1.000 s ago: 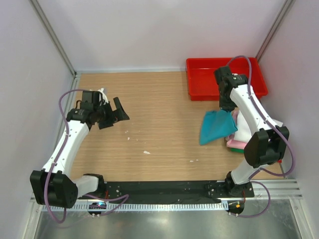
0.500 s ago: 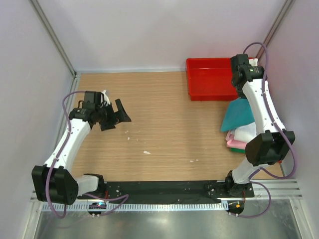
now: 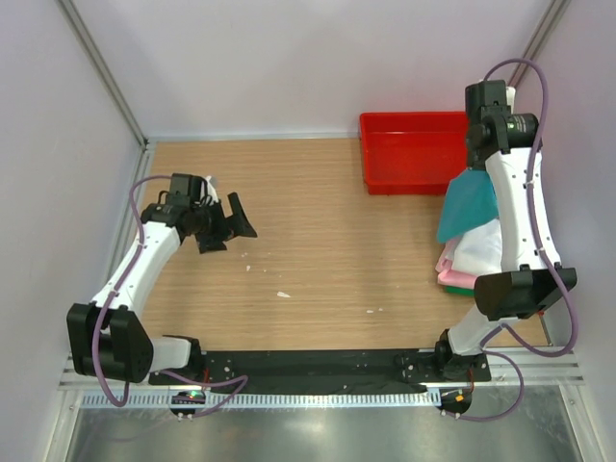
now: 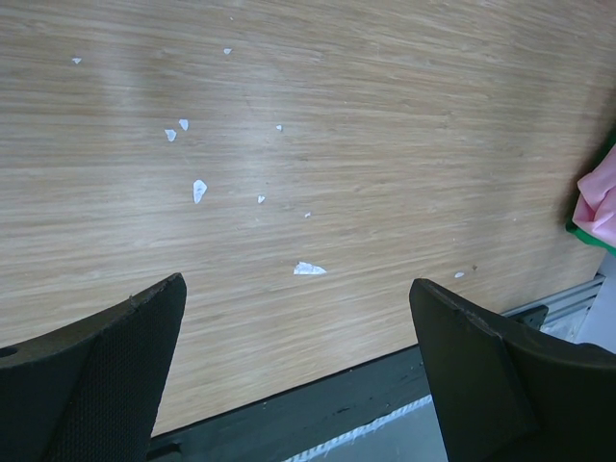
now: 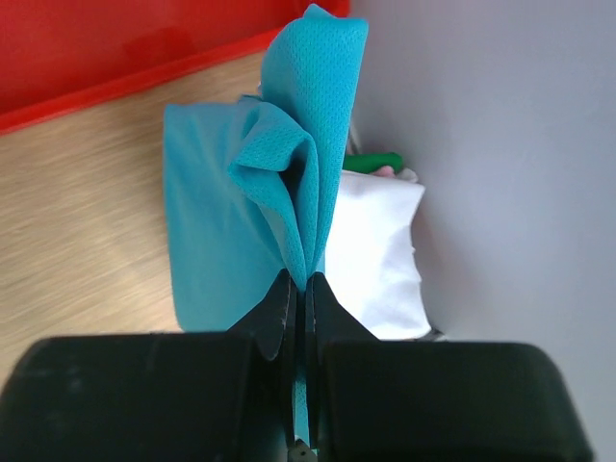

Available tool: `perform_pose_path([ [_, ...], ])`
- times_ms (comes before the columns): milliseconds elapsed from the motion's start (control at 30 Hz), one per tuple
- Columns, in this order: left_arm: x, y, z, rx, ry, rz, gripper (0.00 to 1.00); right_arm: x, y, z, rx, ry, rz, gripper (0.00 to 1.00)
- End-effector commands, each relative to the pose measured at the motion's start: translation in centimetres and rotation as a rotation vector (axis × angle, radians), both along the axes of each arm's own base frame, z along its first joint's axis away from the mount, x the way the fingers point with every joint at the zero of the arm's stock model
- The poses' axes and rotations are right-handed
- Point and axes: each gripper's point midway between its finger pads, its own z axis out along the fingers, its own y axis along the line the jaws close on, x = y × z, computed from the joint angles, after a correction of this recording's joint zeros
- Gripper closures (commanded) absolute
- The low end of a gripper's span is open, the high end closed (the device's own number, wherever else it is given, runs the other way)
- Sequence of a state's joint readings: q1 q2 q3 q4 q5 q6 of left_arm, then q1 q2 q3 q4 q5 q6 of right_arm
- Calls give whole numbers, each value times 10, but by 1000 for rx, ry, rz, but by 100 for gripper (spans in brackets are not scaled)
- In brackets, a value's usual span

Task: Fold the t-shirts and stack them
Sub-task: Neatly place the folded tshirt to the corner

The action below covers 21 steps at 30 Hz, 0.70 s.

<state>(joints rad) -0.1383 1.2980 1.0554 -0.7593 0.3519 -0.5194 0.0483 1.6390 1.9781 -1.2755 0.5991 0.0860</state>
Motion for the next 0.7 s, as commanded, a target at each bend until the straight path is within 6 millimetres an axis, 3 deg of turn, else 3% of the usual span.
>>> perform_pose_path([
  [0, 8, -4, 18, -17, -60, -16, 0, 2, 18, 27, 106, -95, 69, 99],
  [233, 4, -5, 16, -11, -61, -21, 0, -24, 17, 43, 107, -141, 64, 99],
  [367, 3, -6, 16, -15, -58, -24, 0, -38, 8, 33, 59, -103, 46, 99],
  [467, 2, -8, 16, -24, -56, -28, 0, -38, 5, 22, 40, -67, 42, 99],
  [667, 1, -8, 14, -20, -49, -28, 0, -40, -8, 20, -34, -46, -8, 99],
])
